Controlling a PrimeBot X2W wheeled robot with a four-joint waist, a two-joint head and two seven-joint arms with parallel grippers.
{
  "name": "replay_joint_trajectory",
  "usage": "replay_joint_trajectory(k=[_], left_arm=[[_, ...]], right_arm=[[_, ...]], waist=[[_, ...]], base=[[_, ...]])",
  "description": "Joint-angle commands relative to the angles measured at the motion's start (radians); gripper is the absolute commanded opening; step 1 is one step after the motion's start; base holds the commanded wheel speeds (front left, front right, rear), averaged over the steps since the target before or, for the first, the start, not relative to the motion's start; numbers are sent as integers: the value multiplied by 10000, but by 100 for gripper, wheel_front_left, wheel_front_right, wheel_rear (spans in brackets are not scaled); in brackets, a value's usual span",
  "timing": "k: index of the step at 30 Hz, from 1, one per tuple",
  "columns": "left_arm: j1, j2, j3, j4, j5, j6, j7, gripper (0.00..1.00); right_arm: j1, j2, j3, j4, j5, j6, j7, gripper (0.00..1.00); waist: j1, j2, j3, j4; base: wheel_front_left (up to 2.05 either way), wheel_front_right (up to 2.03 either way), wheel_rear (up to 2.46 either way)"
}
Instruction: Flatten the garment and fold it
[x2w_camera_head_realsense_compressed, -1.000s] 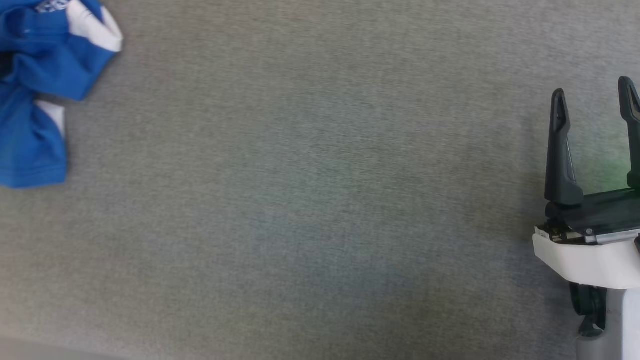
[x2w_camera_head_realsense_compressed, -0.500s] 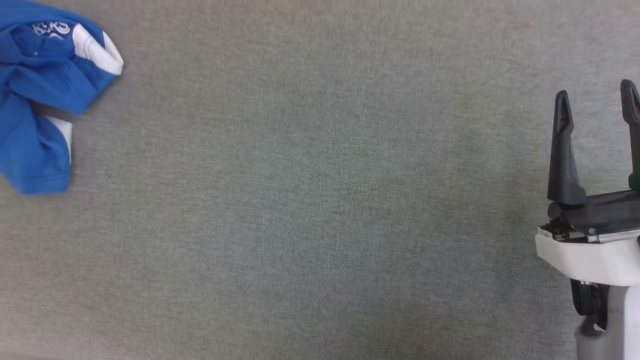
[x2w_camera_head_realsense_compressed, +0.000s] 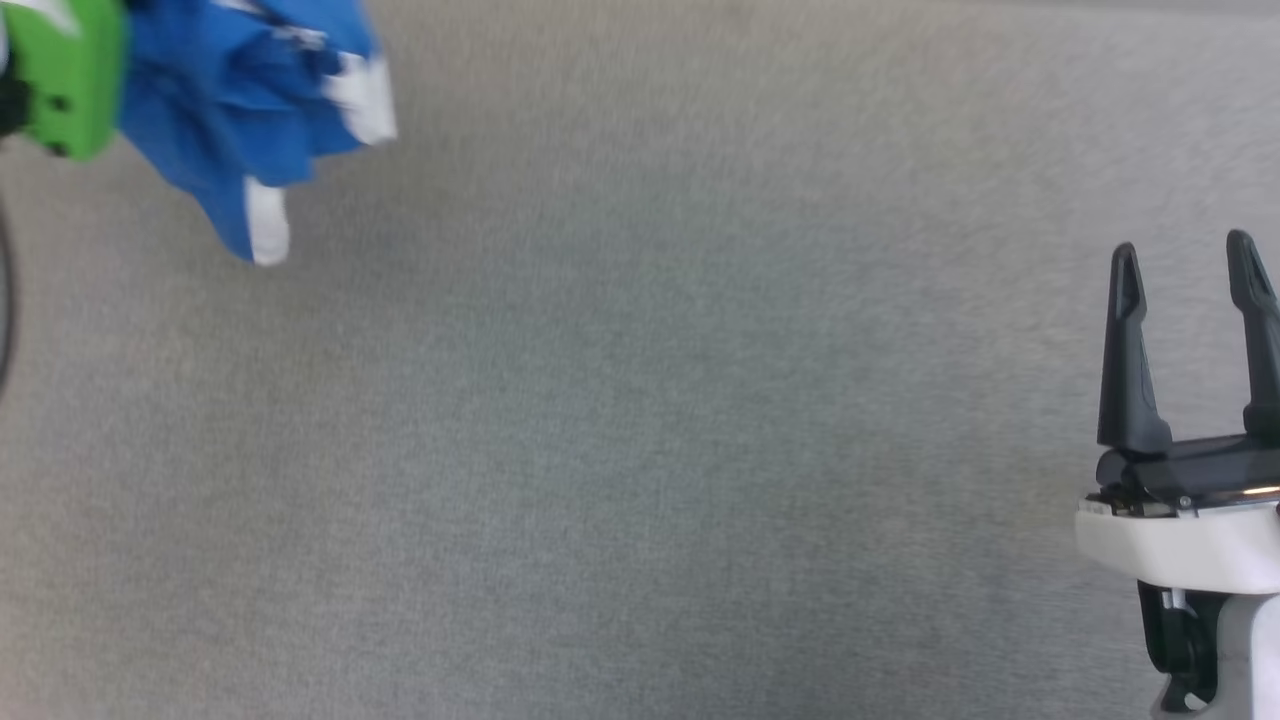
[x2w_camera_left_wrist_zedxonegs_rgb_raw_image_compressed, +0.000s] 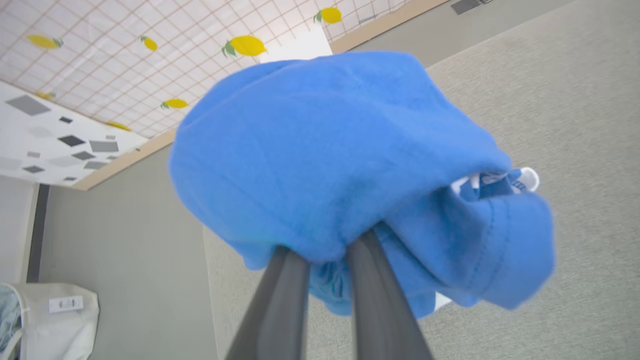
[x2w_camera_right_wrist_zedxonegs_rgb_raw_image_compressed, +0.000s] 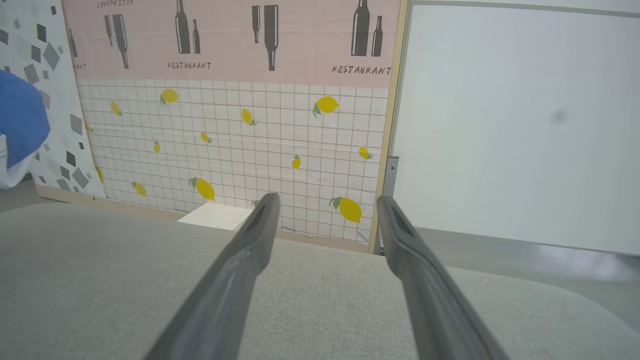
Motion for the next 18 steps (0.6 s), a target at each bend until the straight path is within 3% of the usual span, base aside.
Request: replay_joint_trajectory(k=[1, 10, 18], left_arm=[[-306, -92, -252, -347, 8, 4, -83, 0], [-820, -1236, -2087, -1676, -603, 4, -463, 0], [60, -2483, -3496, -1856, -986, 4, -827, 0]], right_arm=[[146, -6, -41, 55, 80, -15, -49, 100], [413, -6, 0, 183, 292, -15, -49, 100], [406, -6, 141, 231, 456, -15, -49, 100]], waist=[[1, -1, -1037, -530], [1, -1, -1745, -1605], [1, -1, -1780, -2605]], base=[[0, 0, 0], [0, 0, 0], [0, 0, 0]])
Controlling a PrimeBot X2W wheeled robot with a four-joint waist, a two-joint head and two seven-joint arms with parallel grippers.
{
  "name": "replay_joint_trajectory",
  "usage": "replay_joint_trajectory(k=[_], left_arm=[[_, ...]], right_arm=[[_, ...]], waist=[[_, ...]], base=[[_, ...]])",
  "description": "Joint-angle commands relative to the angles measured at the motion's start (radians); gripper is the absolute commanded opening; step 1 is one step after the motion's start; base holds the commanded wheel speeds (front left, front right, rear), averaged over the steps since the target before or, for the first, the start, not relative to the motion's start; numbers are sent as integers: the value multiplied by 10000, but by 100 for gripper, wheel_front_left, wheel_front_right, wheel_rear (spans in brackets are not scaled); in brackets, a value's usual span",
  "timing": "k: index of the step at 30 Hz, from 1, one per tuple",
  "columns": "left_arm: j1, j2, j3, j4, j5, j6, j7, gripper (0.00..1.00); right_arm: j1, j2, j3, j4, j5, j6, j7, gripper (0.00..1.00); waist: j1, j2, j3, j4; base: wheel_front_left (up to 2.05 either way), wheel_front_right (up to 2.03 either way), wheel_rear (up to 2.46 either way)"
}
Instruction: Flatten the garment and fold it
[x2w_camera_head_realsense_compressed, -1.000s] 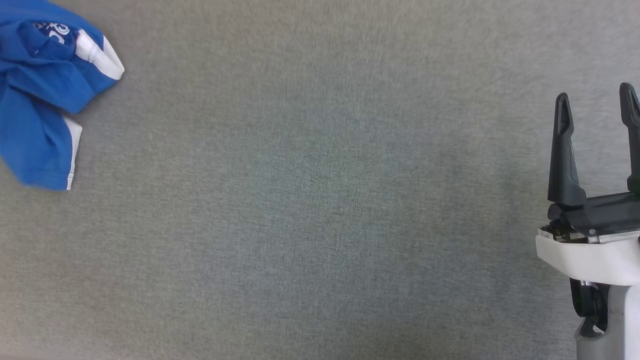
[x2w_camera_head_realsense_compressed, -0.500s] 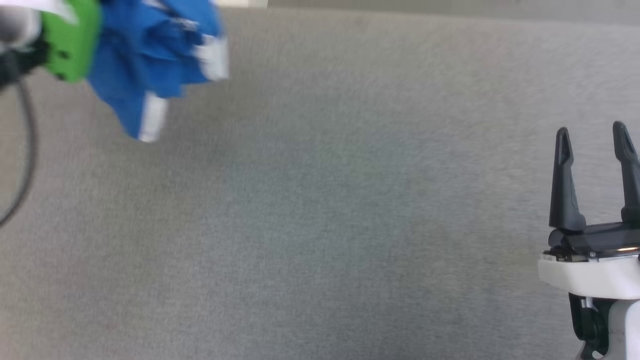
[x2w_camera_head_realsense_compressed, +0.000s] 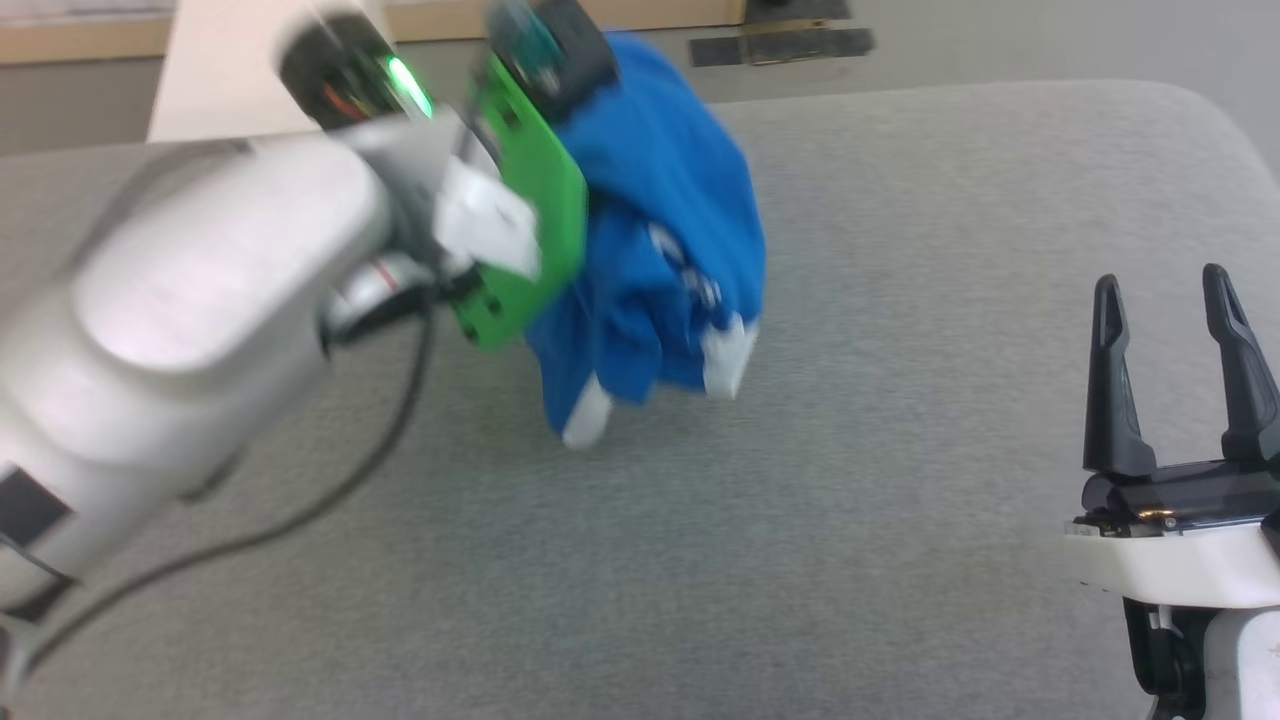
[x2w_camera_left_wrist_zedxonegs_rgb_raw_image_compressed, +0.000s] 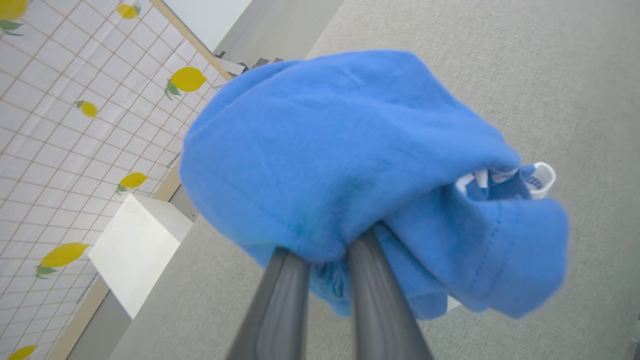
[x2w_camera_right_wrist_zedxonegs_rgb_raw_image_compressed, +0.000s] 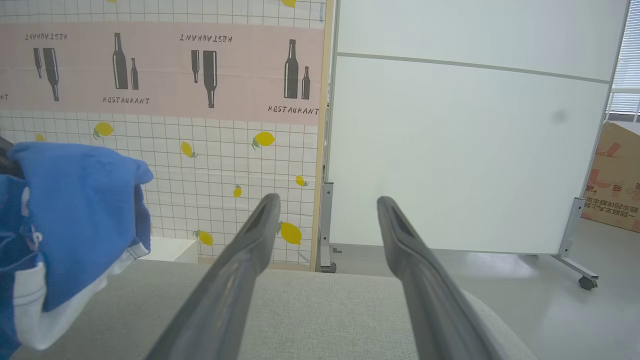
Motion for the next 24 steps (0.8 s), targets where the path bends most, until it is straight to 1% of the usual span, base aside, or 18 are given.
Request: replay_joint_trajectory(k=[1, 4, 8, 11, 16, 19, 20, 21, 23, 24], left_arm=[[460, -133, -105, 19, -59, 4, -59, 0], [1276, -459, -209, 77, -42, 4, 27, 0], [2828, -826, -232, 107, 640, 4, 783, 0], [3947, -1055, -235, 160, 916, 4, 1078, 0], [5061, -1385, -236, 246, 1202, 4, 1240, 0], [5266, -1567, -237, 440, 1248, 4, 887, 0], [5247, -1641, -237, 565, 1292, 4, 547, 65], [5226, -1708, -237, 670, 1334, 4, 246, 100], [5171, -1837, -237, 792, 1367, 4, -500, 100], [5129, -1910, -232, 798, 1312, 4, -1083, 100]], right_arm=[[47, -3, 28, 1, 94, -15, -49, 100], [39, -3, -20, 2, 171, -15, -49, 100], [7, -3, -12, -8, 244, -15, -49, 100], [-80, -3, 15, -9, 301, -15, -49, 100], [-94, -3, -48, 15, 309, -15, -49, 100], [-40, -3, -65, 90, 205, -15, -49, 100], [-7, -3, -56, 113, 171, -15, -49, 100], [25, -3, -51, 136, 144, -15, -49, 100], [99, -3, -12, 176, 96, -15, -49, 100], [160, -3, 2, 201, 80, -15, -49, 100]], waist=[[1, -1, -148, -689], [1, -1, -11, -909], [1, -1, 209, -1094], [1, -1, 359, -1197], [1, -1, 415, -1156], [1, -1, 229, -984], [1, -1, 114, -904], [1, -1, 2, -835], [1, -1, -253, -696], [1, -1, -426, -614]], base=[[0, 0, 0], [0, 0, 0], [0, 0, 0], [0, 0, 0], [0, 0, 0], [0, 0, 0], [0, 0, 0], [0, 0, 0], [0, 0, 0], [0, 0, 0]])
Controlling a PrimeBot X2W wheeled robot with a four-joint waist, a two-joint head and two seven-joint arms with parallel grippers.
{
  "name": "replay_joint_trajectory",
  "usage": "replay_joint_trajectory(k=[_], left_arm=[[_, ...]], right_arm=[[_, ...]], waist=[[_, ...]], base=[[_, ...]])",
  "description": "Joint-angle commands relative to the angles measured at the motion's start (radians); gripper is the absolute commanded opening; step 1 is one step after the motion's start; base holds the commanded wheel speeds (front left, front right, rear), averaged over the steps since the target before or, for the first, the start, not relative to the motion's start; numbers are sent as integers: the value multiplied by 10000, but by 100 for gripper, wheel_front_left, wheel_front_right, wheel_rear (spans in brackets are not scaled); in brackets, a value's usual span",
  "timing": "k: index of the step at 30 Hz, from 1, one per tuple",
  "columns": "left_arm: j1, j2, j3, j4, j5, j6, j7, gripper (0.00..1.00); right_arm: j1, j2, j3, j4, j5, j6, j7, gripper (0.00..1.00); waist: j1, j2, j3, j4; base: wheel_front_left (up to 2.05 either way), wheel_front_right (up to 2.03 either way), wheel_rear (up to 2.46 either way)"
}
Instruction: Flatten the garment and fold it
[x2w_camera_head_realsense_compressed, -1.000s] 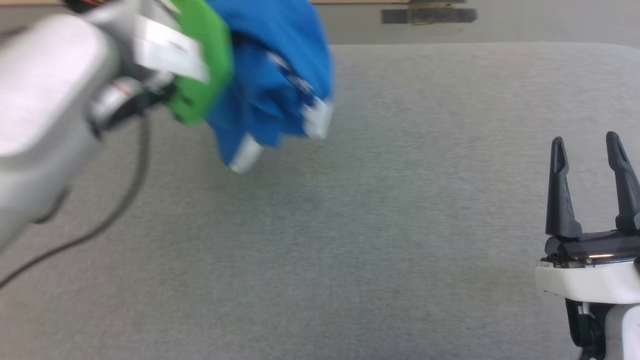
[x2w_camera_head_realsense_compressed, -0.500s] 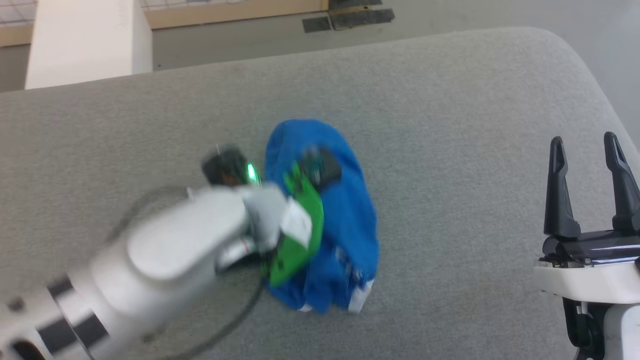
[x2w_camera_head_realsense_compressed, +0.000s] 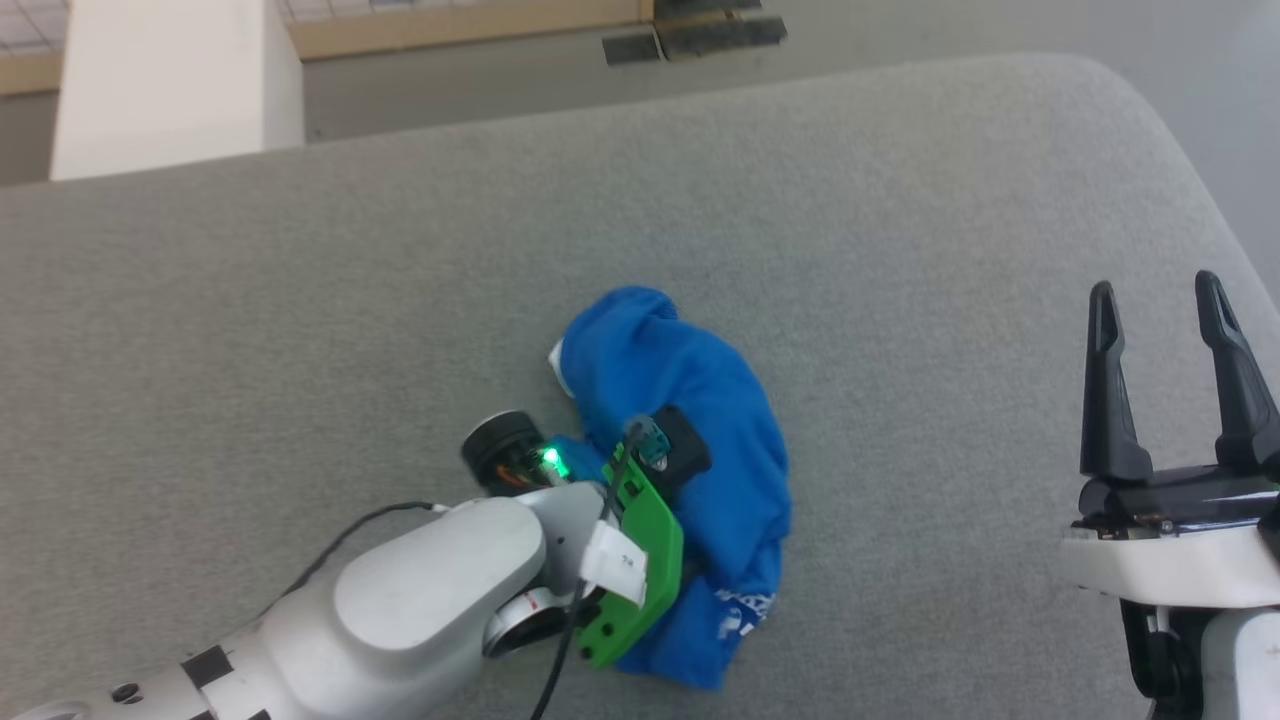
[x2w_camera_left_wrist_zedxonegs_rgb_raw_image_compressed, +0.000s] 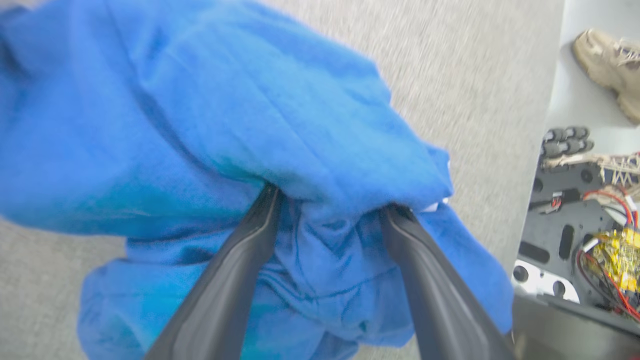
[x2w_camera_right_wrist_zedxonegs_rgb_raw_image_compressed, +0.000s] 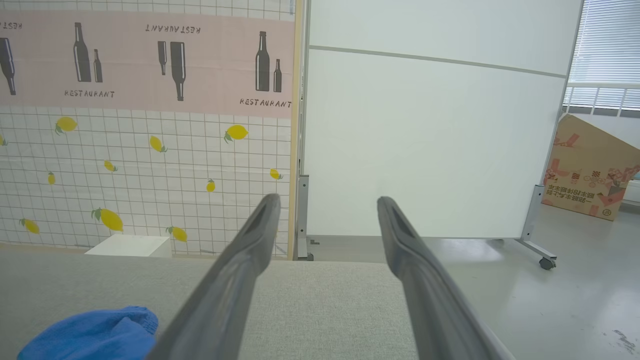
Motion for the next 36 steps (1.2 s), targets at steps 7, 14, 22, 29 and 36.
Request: replay_joint_trajectory(k=[7, 14, 22, 29, 36], left_arm=[[-55, -241, 666, 153, 307, 192, -3806, 100], [373, -42, 1921, 398, 1202, 2056, -6628, 100], [1654, 175, 4084, -283, 2654, 4299, -7124, 100], [3903, 68, 6833, -1524, 4102, 5485, -7128, 100], [6054, -778, 9601, -2438, 4794, 5002, -7129, 100]], right_arm=[[743, 1, -186, 106, -174, -15, -49, 100], [1021, 1, -423, 125, -189, -15, -49, 100], [1070, 1, -542, 124, -183, -15, -49, 100], [1029, 1, -636, 131, -134, -15, -49, 100], [1069, 1, -660, 237, 12, -15, -49, 100]], waist=[[1, 0, -1419, 1039], [1, 0, -1771, 1643], [1, 0, -1776, 2012], [1, 0, -1752, 2099], [1, 0, -1746, 2130]], base=[[0, 0, 0], [0, 0, 0], [0, 0, 0], [0, 0, 0], [0, 0, 0]])
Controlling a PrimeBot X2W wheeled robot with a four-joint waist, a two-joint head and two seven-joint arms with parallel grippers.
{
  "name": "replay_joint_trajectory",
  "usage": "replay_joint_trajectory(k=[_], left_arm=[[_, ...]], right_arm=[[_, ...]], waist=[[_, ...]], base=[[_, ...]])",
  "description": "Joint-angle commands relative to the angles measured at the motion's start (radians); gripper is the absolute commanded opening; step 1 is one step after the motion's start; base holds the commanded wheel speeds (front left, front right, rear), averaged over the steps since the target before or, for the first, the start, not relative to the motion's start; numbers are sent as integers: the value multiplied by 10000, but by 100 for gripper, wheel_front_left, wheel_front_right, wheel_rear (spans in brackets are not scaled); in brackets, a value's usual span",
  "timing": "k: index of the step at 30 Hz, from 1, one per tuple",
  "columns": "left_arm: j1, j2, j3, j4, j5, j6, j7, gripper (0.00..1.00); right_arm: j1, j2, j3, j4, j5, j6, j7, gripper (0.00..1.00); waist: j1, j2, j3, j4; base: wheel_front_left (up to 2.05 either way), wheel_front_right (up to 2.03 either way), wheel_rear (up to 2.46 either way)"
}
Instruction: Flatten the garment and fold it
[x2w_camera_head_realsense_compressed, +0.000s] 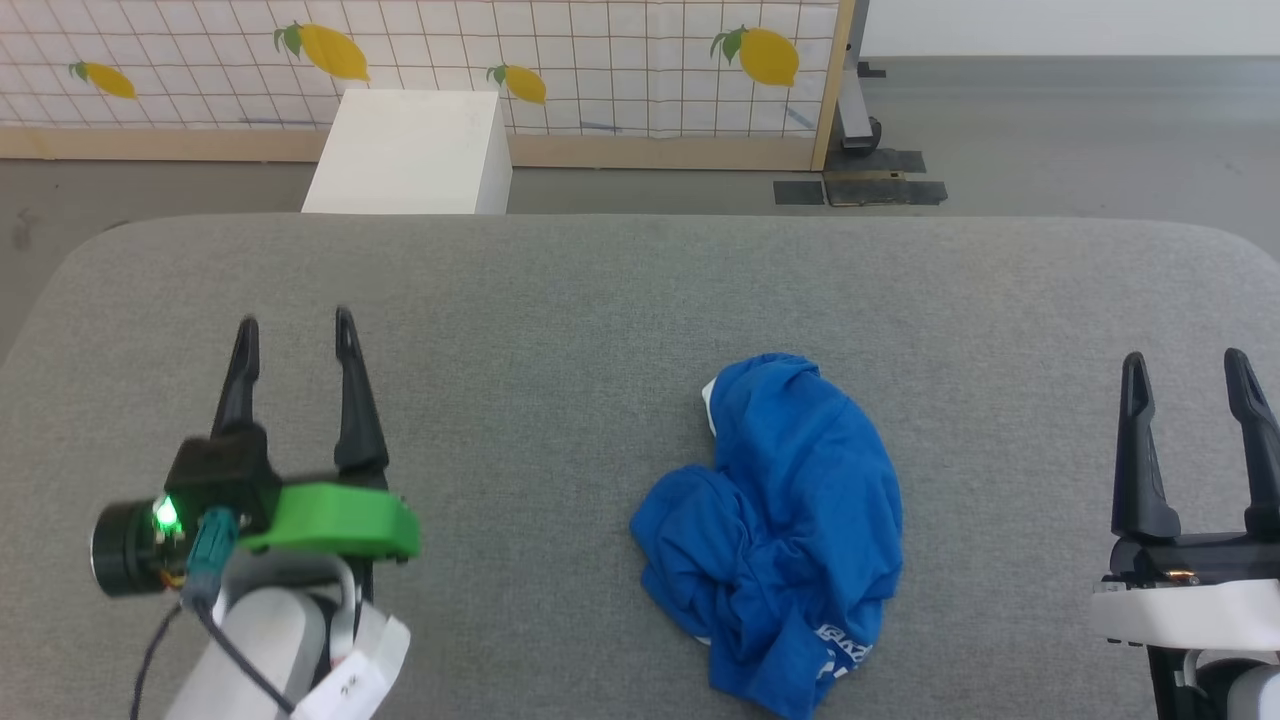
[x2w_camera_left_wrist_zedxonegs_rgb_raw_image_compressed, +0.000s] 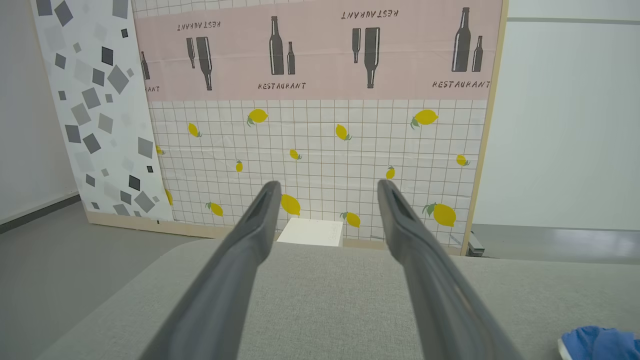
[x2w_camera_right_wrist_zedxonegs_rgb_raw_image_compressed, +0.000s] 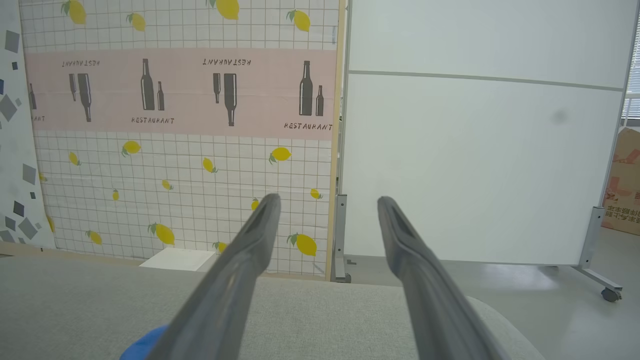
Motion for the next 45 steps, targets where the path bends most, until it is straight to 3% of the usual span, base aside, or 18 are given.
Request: replay_joint_trajectory(k=[1, 11, 19, 35, 45], left_arm=[[431, -246, 290, -50, 273, -334, -33, 100], [1971, -1674, 1545, 64, 1589, -2297, -33, 100], [2362, -2255, 2025, 421, 2290, -3254, -33, 100], [2459, -2839, 2823, 591, 3059, -3931, -34, 100], [2410, -2922, 2949, 661, 3204, -4059, -34, 100]], right_arm=[[119, -1, -6, 74, 116, -15, -49, 100], [425, -1, 97, 382, 297, -15, -49, 100], [709, -1, 280, 557, 323, -15, -49, 100], [843, -1, 407, 773, 528, -15, -49, 100], [832, -1, 525, 960, 854, -15, -49, 100]], waist=[[1, 0, -3, 17], [1, 0, -251, 127], [1, 0, -389, 199], [1, 0, -462, 225], [1, 0, -430, 222]], base=[[0, 0, 0], [0, 0, 0], [0, 0, 0], [0, 0, 0], [0, 0, 0]])
